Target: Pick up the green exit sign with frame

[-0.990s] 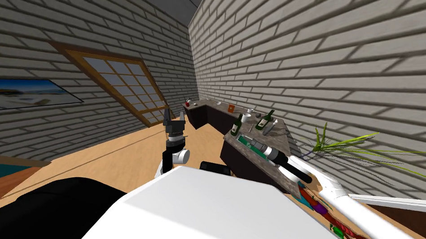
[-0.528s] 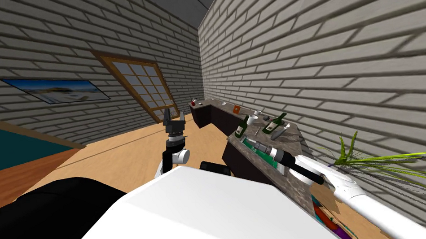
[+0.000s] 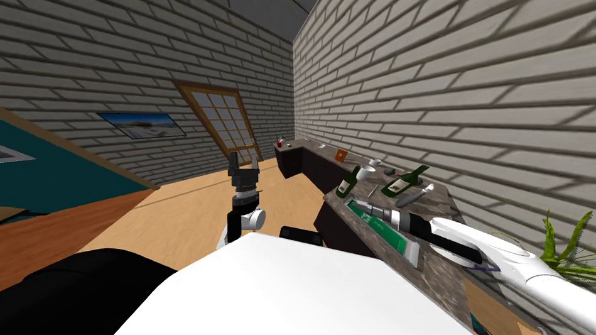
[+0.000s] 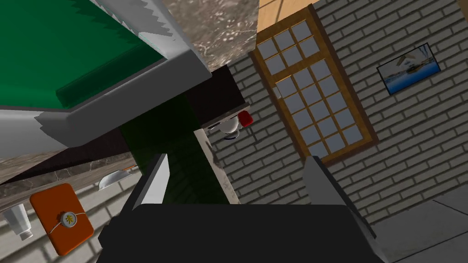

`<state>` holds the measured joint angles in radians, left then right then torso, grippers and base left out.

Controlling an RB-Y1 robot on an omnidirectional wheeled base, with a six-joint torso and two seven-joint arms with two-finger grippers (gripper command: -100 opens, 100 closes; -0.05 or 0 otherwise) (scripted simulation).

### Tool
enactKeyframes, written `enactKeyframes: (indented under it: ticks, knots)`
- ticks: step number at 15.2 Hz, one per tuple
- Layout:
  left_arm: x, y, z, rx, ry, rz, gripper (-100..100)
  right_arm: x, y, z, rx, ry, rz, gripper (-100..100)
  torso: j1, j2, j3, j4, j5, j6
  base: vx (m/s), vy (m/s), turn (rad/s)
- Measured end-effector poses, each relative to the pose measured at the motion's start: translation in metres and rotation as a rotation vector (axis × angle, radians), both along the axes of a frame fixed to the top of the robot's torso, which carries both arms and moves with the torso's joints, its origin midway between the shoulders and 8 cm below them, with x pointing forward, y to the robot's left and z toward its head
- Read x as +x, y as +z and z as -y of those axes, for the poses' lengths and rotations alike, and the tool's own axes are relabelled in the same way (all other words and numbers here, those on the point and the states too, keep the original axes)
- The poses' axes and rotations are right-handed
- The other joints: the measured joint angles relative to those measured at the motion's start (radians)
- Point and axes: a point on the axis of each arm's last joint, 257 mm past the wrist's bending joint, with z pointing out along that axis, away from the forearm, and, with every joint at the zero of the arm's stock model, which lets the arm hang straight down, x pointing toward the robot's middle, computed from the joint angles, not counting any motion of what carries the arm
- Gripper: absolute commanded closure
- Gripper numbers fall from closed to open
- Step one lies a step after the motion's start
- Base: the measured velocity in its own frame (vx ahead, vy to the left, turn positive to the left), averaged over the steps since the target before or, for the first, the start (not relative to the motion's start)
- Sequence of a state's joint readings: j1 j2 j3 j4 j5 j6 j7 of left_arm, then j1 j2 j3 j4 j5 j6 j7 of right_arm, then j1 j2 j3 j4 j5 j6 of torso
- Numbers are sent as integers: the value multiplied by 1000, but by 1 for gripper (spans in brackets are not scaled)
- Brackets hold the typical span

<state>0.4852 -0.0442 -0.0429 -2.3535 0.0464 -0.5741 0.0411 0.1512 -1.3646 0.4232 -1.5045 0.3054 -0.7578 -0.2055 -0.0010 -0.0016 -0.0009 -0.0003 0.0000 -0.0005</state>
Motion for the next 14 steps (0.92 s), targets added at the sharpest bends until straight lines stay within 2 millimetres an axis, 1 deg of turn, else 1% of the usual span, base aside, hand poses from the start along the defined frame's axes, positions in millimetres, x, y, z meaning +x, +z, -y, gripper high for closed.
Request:
enactKeyframes:
  ticks: [1, 2, 3, 6, 8, 10, 12, 14]
  knots:
    - [0, 0, 0, 0, 0, 0, 0, -3, -5, 11, -33, 2, -19, -100, 0, -1, 0, 0, 0, -1, 16, -17, 296]
    - [0, 0, 0, 0, 0, 0, 0, -8, -8, 20, -61, 5, -38, -100, 0, -1, 0, 0, 0, 0, 12, -16, 82]
    - [0, 0, 0, 0, 0, 0, 0, -10, -8, 26, -80, 8, -46, -100, -1, 0, 0, 0, 0, 1, 11, -7, 233]
    - [0, 0, 0, 0, 0, 0, 0, -25, -22, 57, -168, 11, -101, -100, 0, -1, 0, 0, 0, -1, 16, -12, 312]
    - [0, 0, 0, 0, 0, 0, 0, -33, -23, 74, -211, 14, -129, -100, -1, 0, 0, 0, 0, 1, 16, -14, 132]
    - [0, 0, 0, 0, 0, 0, 0, -44, -26, 92, -259, 16, -166, -100, 0, -1, 0, 0, 0, 0, 18, -13, 316]
    - [0, 0, 0, 0, 0, 0, 0, -56, -27, 116, -311, 14, -209, -100, -1, -1, -1, 0, 0, 0, 19, -27, 267]
    - [0, 0, 0, 0, 0, 0, 0, -74, -32, 136, -357, 17, -259, -100, -1, -1, -1, 0, 0, 0, 22, -31, 234]
